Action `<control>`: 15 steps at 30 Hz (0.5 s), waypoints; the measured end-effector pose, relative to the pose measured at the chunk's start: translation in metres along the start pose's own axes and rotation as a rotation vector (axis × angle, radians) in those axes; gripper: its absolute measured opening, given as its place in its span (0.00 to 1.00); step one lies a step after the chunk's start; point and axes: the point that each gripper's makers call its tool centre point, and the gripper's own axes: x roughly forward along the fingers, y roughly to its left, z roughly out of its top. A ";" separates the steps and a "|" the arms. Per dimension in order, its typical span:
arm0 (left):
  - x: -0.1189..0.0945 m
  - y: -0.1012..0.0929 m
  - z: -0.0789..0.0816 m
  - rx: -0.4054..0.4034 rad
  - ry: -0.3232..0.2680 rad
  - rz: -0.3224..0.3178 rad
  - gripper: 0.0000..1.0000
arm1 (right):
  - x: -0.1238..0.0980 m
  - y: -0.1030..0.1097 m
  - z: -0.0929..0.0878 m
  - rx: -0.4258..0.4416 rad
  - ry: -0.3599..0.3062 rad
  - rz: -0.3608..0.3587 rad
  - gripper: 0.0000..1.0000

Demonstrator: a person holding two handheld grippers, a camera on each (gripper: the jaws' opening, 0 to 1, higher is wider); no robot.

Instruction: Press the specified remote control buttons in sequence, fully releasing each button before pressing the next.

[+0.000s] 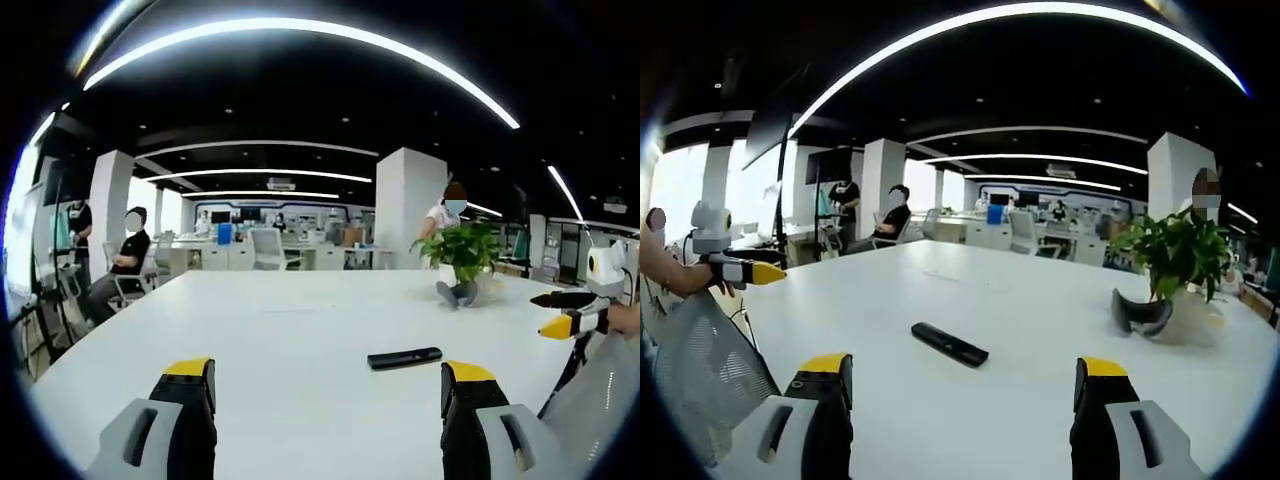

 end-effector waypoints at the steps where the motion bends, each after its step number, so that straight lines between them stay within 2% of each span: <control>1: 0.000 -0.001 0.000 -0.001 -0.002 -0.003 0.97 | 0.000 0.000 -0.001 0.002 0.002 0.001 0.91; 15: 0.002 -0.001 0.000 -0.004 -0.001 -0.011 0.97 | 0.001 0.000 -0.002 0.004 0.008 -0.001 0.91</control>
